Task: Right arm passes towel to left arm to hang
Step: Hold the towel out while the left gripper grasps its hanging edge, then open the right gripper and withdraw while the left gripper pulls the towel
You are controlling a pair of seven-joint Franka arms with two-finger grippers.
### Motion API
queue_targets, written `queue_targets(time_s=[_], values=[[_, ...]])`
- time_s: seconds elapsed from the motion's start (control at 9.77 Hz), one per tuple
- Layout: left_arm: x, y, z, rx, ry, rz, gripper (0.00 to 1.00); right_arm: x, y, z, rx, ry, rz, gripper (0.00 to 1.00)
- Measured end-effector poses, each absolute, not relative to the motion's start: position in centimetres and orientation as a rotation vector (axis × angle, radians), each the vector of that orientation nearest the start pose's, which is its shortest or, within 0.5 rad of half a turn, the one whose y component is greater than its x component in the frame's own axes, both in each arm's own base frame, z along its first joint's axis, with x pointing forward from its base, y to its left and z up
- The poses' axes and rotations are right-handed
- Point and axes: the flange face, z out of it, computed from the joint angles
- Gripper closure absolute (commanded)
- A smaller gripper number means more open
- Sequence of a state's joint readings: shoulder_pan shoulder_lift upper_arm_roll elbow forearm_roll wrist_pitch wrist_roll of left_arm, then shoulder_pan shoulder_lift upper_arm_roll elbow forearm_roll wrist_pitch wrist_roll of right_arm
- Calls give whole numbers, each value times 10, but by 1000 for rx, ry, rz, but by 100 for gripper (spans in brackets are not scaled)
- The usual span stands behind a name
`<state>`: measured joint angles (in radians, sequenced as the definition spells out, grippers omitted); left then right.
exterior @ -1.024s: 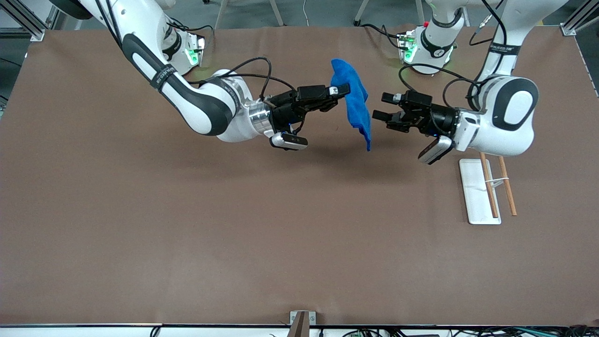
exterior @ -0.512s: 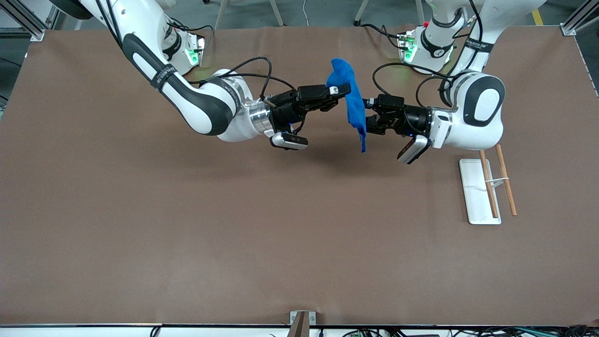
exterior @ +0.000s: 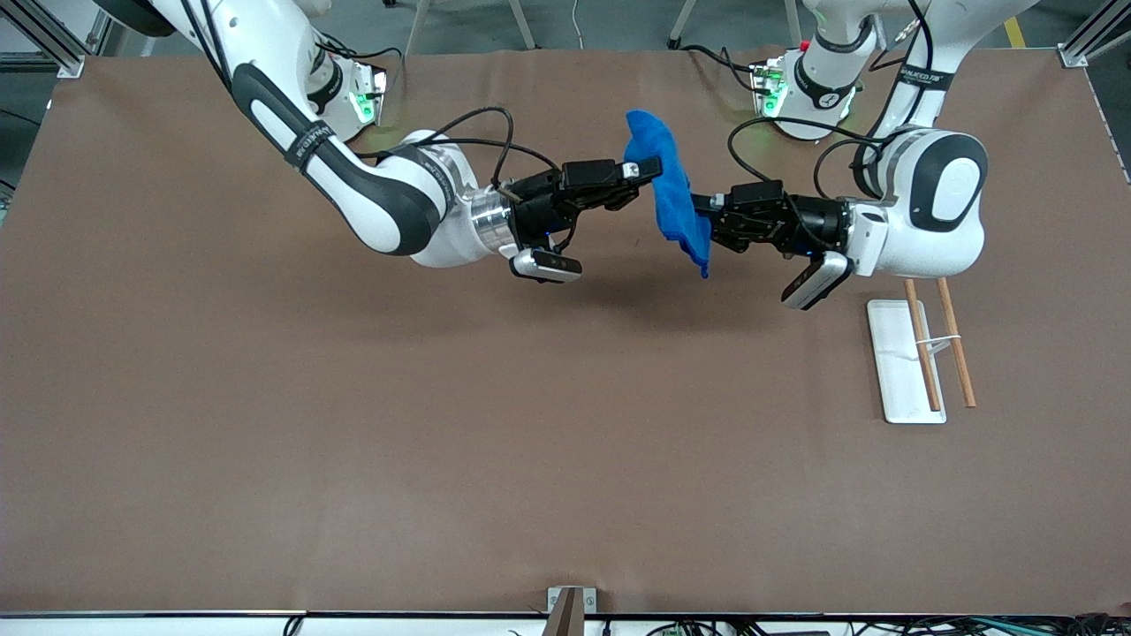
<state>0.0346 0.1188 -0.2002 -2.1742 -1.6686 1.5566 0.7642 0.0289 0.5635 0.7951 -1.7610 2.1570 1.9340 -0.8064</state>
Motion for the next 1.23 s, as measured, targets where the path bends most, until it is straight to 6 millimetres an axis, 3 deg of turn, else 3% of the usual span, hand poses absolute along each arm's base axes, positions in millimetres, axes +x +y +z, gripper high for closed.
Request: queue_targets(time_s=[0.2,0.31,0.41,0.72,0.82,1.02,1.23], values=[[509,-191,400,1459,-111,-55,100,488,483,417,-1039,135,223,97],[510,-191,400,1459,-110,-55,100,488,483,417,-1040,136,223,54],[510,-190,400,1459,-110,-54,100,489,483,416,-1046,140,220,1],[513,-184,400,1466,-98,-42,100,505,468,408,-1179,207,173,0],[516,-181,401,1494,-102,-41,100,520,447,406,-1264,189,185,0],[524,-169,404,1567,-109,-33,100,566,378,397,-1478,150,168,0],[539,-131,410,1708,-124,-26,100,594,322,392,-1677,102,117,0]])
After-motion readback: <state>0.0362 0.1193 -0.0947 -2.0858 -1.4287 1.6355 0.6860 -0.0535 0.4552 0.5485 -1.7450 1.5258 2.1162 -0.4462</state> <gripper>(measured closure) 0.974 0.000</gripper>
